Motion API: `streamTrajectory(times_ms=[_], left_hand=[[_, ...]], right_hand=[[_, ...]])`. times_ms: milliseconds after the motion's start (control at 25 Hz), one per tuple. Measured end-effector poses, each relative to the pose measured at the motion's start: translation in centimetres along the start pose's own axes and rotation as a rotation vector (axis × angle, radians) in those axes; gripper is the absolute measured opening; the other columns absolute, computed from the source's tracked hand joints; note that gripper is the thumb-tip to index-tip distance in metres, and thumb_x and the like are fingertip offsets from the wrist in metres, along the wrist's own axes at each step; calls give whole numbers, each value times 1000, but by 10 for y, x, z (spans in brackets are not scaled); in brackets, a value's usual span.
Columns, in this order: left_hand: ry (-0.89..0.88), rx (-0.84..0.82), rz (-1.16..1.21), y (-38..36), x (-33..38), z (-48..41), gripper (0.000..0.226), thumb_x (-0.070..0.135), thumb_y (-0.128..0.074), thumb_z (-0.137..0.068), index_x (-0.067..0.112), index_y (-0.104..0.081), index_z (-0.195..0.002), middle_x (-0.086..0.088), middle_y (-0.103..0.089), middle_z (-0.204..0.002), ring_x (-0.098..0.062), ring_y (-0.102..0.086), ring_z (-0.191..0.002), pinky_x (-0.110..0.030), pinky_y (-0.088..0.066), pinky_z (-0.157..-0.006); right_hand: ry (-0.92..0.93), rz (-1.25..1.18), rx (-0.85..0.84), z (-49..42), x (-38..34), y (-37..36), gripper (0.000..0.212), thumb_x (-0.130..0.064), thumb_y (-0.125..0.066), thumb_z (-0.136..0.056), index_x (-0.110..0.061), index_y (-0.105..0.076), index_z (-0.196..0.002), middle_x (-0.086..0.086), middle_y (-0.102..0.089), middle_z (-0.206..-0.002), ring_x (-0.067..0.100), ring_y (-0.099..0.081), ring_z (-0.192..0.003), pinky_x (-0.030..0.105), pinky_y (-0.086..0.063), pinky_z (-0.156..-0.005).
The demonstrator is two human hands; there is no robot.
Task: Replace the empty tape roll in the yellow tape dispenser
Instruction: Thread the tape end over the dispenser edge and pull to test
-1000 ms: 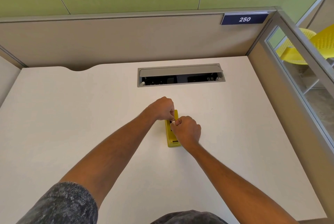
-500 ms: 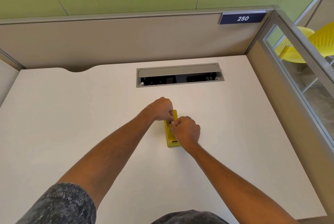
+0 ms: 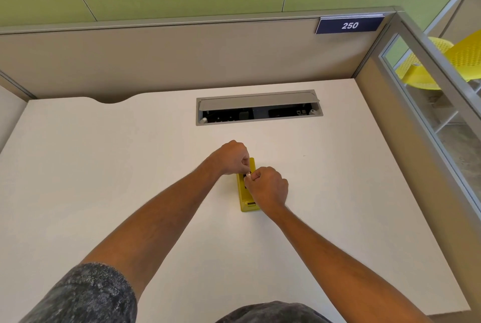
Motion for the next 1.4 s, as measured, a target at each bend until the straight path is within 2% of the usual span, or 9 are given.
streamTrajectory(times_ms=[120,280,440,600,800,960,1120,1320,1400], left_hand=[[-20,0,-1,-1,-1,3,20,29,-78,-91,11,-83,-95,-4,-79,-93,-21,-73,-87,-36,-57,-74],[-38,-25,8,0,-3,4,20,32,-84,-90,16,-86,-101,0,-81,-98,-13,-68,-83,-26,-52,-70],[-54,-23,-3,1,-3,2,26,34,-82,-93,13,-86,-108,-3,-82,-102,-17,-73,-89,-31,-57,-80],[-62,-39,-12,4,-3,-1,26,34,-82,-93,13,-86,-108,-2,-81,-104,-16,-72,-91,-31,-56,-81],[-49,-35,10,2,-4,-1,22,31,-82,-92,13,-85,-105,-2,-79,-102,-15,-69,-88,-28,-51,-74],[-24,-34,46,1,-4,0,20,34,-83,-87,15,-83,-93,0,-78,-92,-18,-72,-86,-28,-53,-69],[-17,-39,30,1,-3,-2,20,36,-88,-84,17,-83,-89,3,-77,-85,-11,-66,-78,-22,-45,-62],[-7,-46,15,4,-2,-4,25,38,-87,-87,15,-85,-96,0,-79,-90,-15,-70,-83,-27,-52,-70],[-4,-43,12,5,-2,-5,26,38,-86,-88,14,-86,-100,2,-78,-90,-14,-69,-83,-27,-50,-71]], right_hand=[[-4,-13,2,-1,1,0,29,-51,-68,-95,-25,-75,-83,-9,-73,-85,17,-67,-82,36,-42,-81],[-5,-15,5,-2,1,-1,28,-52,-70,-94,-26,-76,-83,-10,-73,-85,16,-67,-81,35,-41,-81],[-10,-14,4,-2,2,-1,28,-51,-70,-93,-25,-78,-87,-10,-74,-87,15,-68,-83,36,-43,-82],[-13,-11,-7,-2,2,-1,26,-50,-70,-92,-26,-77,-85,-10,-74,-86,15,-68,-83,36,-45,-83],[-20,-20,-5,-2,2,-2,28,-52,-69,-92,-27,-75,-81,-12,-72,-82,15,-67,-79,36,-45,-82],[-6,2,-26,-4,2,-2,31,-51,-67,-94,-25,-75,-80,-9,-73,-82,18,-70,-81,40,-52,-86],[5,17,-23,-4,2,-1,30,-51,-66,-94,-25,-76,-83,-8,-74,-85,19,-71,-84,39,-51,-85],[-3,16,-15,-3,2,-1,30,-53,-67,-94,-26,-78,-86,-9,-75,-87,18,-71,-86,40,-52,-85],[-5,10,-14,-3,2,-1,28,-52,-68,-93,-26,-77,-84,-9,-75,-87,18,-70,-86,41,-53,-86]])
Point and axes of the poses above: each hand's wrist, its own z-axis away from the middle knuckle, its own y-axis out of the back of the hand, x = y × z, the point moved 4 cm from there along -z, towards the middle knuckle
